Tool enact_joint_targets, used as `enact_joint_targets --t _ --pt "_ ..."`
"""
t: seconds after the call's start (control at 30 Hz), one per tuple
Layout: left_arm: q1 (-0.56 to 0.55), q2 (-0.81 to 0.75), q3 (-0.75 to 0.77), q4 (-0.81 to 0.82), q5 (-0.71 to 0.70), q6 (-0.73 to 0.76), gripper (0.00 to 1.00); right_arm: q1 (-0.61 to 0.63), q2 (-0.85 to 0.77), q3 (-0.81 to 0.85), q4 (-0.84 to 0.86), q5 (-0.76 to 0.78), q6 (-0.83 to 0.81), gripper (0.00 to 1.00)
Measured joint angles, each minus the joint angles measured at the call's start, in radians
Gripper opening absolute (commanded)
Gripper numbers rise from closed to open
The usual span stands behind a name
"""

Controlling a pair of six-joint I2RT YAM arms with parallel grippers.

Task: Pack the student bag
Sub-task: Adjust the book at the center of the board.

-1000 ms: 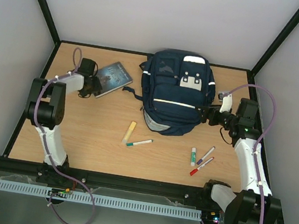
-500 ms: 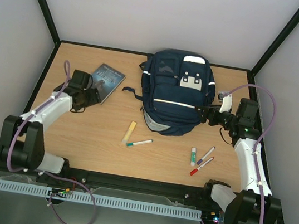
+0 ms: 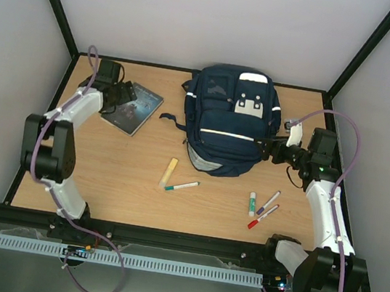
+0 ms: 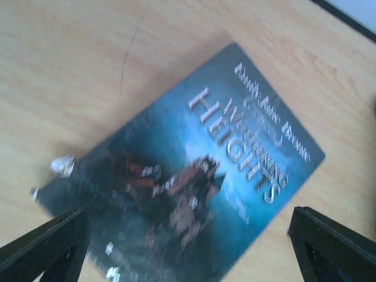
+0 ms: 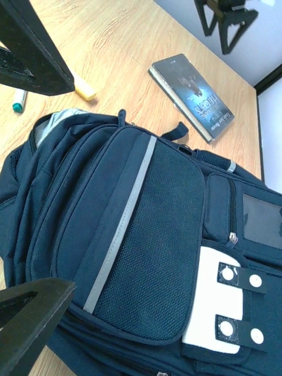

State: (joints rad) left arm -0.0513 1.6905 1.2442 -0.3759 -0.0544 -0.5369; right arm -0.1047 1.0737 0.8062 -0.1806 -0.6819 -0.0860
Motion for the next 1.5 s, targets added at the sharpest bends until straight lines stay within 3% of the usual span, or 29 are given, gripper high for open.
enact_joint_targets --t 0.37,0.63,0.87,1.1,1.3,1.5 --pt "0.085 0.401 0.398 -0.028 0.031 0.064 0.95 0.000 0.002 0.000 0.000 -0.026 0.000 0.85" --pt "0.093 0.488 0.402 -0.059 0.063 0.119 0.93 0.000 0.002 0.000 0.000 -0.026 0.000 0.85" --pt "0.070 0.459 0.313 -0.024 0.075 0.118 0.91 0.000 0.006 0.000 0.000 -0.034 0.004 0.85" --pt "-0.010 0.293 0.075 -0.005 0.017 0.054 0.88 0.011 -0.017 -0.025 0.034 -0.020 0.091 0.81" --pt "-0.082 0.129 -0.170 0.068 -0.034 -0.026 0.88 0.186 0.000 0.001 0.048 0.030 0.154 0.71" --pt "-0.132 0.005 -0.381 0.211 -0.053 -0.118 0.88 0.373 0.221 0.189 0.009 0.062 0.165 0.63"
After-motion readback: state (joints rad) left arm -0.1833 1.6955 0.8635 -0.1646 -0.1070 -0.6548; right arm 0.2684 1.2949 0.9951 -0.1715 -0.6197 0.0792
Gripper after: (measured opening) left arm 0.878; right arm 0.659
